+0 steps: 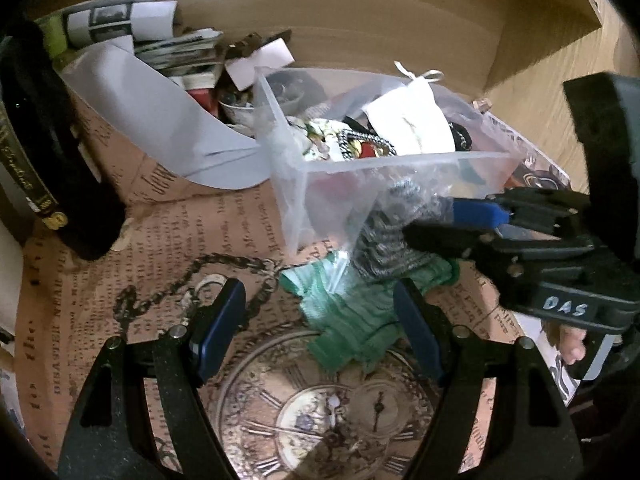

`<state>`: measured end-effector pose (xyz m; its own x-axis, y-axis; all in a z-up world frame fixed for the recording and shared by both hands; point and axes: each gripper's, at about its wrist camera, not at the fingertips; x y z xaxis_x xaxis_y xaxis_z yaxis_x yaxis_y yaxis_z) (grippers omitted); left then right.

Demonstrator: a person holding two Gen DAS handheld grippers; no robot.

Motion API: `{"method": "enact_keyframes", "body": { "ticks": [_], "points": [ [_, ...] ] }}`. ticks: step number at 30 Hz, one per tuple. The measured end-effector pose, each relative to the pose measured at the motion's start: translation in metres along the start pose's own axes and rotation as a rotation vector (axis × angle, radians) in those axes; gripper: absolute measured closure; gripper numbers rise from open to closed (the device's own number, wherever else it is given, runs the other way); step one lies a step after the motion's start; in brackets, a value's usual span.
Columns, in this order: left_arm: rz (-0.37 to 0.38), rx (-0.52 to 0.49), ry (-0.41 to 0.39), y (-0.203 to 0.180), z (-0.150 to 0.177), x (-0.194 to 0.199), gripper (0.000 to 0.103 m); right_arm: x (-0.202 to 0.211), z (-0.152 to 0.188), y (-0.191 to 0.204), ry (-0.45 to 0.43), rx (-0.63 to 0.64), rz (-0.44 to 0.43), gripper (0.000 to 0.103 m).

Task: Organize soft objects
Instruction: 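Grasp the bag of steel wool with the right tool while the left tool grasps the green striped cloth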

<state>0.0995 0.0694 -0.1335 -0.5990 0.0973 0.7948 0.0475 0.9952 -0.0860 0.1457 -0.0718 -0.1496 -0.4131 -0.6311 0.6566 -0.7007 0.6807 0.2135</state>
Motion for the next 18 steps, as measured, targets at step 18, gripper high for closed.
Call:
{"method": "enact_keyframes", "body": {
  "ticks": [18],
  "points": [
    [0.052, -0.006, 0.077, -0.024, -0.001, -0.028, 0.062, 0.076, 0.017, -0.031, -0.184, -0.089, 0.053, 0.082]
  ]
}}
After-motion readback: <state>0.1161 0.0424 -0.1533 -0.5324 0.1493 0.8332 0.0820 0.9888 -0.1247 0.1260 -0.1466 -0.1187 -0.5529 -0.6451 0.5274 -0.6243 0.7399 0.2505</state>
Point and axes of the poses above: each gripper's, at about its wrist camera, not at the fingertips, and x roughly against the way its jaws point, y to its left, z to its underside, and after that the axes turned 1 degree about -z, right-handed
